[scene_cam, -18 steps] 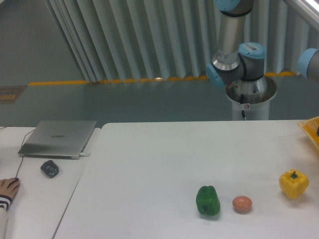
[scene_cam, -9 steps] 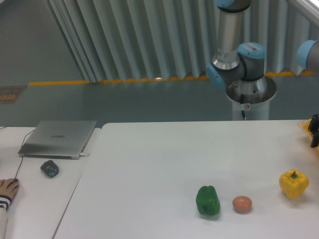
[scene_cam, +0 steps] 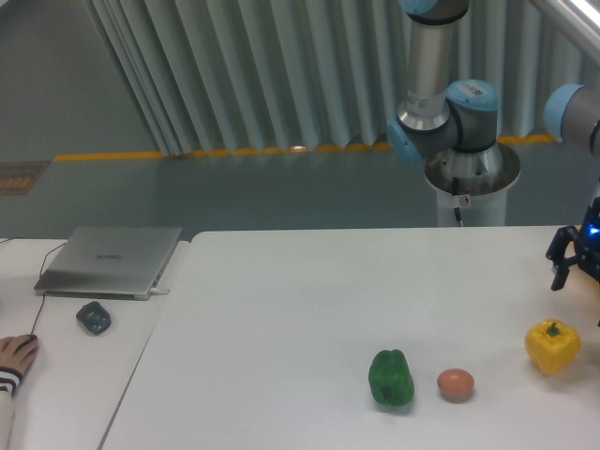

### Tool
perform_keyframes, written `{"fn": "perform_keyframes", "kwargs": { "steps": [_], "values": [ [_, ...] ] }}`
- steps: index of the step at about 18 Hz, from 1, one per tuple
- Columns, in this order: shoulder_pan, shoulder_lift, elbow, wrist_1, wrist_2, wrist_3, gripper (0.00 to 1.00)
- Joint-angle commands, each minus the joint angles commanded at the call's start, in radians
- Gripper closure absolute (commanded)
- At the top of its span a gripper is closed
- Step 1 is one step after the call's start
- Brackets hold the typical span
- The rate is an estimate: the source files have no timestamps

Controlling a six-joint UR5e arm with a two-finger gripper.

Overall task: Place the yellow pepper in a basket
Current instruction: 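Move the open gripper down over the yellow bell pepper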

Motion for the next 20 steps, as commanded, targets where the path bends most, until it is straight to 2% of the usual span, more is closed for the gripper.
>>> {"fn": "perform_keyframes", "kwargs": {
  "steps": [3,20],
  "values": [
    [-0.005,-0.008,-0.017,0.006,0.002,-0.028,0.0],
    [-0.037,-0.061,0.012,0.009,0.048,-0.033,0.0]
  ]
}}
